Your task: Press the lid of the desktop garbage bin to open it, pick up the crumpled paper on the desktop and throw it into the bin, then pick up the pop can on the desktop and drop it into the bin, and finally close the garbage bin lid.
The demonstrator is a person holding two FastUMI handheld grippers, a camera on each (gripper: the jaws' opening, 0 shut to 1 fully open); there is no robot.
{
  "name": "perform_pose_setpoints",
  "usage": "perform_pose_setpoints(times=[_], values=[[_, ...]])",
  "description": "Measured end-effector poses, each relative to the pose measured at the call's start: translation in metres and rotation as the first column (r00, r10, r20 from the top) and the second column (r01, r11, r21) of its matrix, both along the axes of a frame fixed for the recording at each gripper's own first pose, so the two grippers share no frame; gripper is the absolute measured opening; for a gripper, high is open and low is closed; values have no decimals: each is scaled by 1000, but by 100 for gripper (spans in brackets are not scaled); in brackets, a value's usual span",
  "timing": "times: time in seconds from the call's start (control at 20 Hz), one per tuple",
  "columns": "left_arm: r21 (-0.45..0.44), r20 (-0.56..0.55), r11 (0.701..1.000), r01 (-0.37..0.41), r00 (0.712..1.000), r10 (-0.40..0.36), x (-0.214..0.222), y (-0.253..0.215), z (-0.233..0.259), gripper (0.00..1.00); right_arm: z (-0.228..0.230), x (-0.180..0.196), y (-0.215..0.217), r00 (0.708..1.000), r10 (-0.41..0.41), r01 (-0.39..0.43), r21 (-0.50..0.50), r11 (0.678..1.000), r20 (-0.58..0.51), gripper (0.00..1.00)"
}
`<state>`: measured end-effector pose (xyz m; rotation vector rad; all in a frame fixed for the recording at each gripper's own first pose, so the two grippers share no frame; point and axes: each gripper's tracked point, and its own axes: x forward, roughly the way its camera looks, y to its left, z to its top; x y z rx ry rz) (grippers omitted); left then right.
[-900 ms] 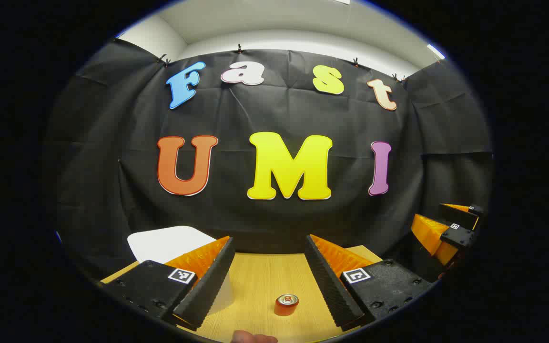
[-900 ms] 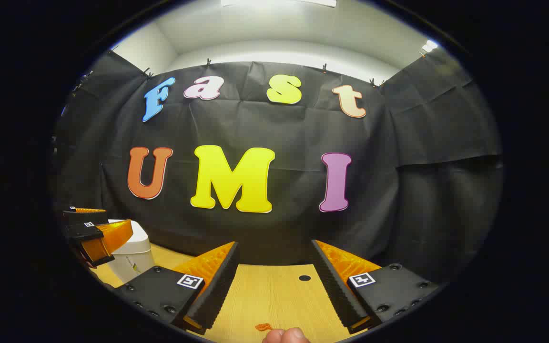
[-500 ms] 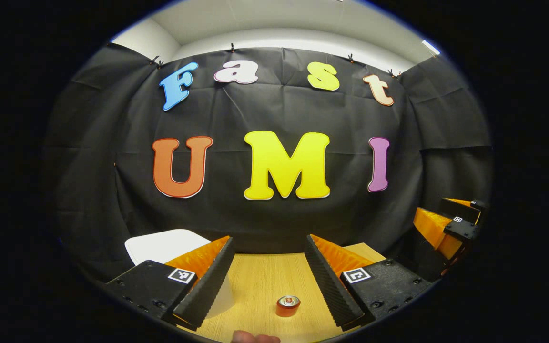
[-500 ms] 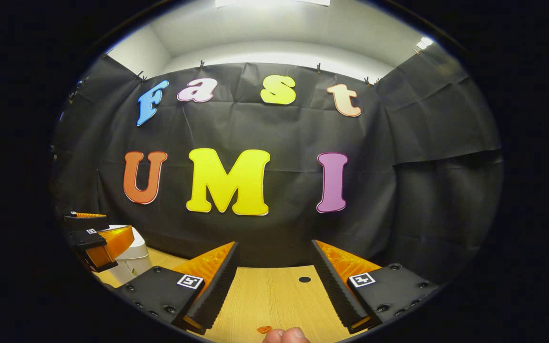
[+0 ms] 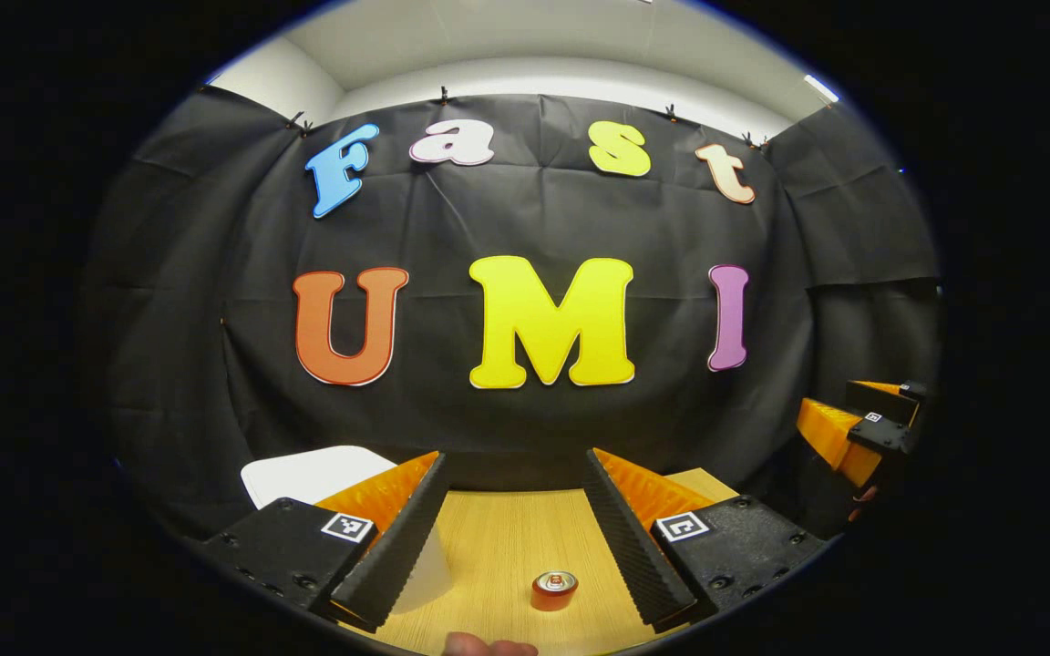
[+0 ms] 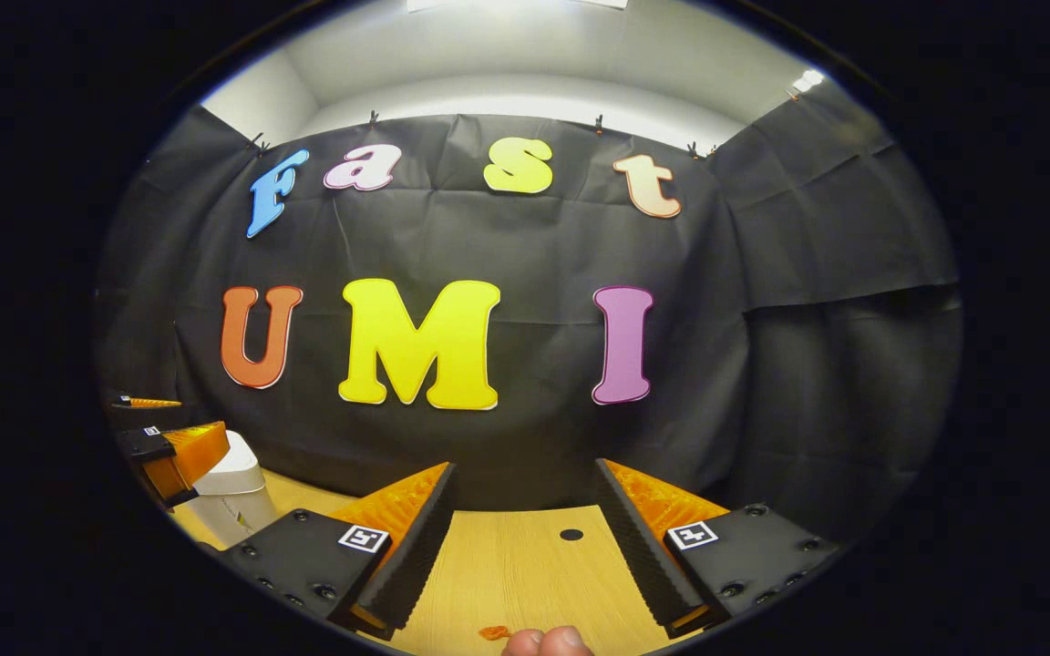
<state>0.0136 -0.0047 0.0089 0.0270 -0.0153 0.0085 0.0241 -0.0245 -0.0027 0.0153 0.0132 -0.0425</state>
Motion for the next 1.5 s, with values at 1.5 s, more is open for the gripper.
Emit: perform_pose_setpoints(times=[1.5], values=[[-21, 19, 957, -289, 957, 289, 33, 85, 12, 92, 10, 2, -30, 999, 32, -32, -21, 999, -10, 94]])
